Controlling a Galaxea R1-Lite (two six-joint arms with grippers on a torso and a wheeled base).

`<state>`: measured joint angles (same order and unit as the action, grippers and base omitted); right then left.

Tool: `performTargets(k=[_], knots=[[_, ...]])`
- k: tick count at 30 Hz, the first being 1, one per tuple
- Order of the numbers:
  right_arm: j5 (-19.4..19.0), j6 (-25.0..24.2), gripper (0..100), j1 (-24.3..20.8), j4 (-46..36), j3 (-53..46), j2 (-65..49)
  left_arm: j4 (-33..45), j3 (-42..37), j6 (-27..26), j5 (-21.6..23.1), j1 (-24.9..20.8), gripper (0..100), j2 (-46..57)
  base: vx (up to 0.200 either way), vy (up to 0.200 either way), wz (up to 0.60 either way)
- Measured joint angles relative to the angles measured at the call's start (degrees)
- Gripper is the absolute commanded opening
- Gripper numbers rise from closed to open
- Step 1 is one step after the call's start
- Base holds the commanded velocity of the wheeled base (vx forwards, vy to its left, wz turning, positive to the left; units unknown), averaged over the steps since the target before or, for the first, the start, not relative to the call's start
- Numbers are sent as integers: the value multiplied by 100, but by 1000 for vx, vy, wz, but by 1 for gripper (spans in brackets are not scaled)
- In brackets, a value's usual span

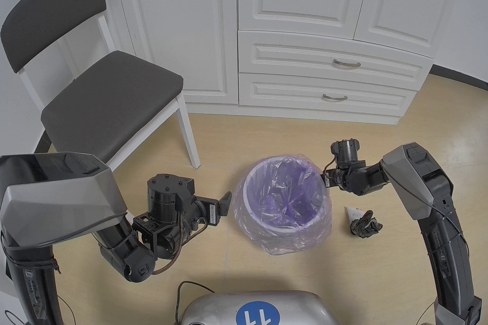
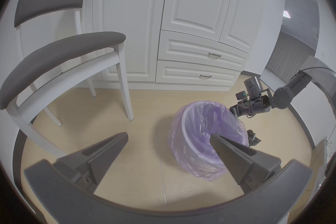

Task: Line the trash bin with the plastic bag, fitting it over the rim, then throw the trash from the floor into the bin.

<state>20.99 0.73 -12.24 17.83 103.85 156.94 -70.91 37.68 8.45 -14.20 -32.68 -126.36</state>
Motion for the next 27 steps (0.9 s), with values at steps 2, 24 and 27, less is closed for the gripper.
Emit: performTargets(k=[2, 24, 27], knots=[[-20, 9, 100, 43, -104, 78, 78, 0, -9, 4, 0, 0, 100, 0, 0, 0, 0], [-224, -300, 100, 213, -558, 1070, 1169, -383, -221, 30, 0, 35, 100, -30, 0, 0, 0], [-204, -390, 100, 224, -585, 1070, 1040, -384, -224, 28, -2, 35, 100, -18, 0, 0, 0]])
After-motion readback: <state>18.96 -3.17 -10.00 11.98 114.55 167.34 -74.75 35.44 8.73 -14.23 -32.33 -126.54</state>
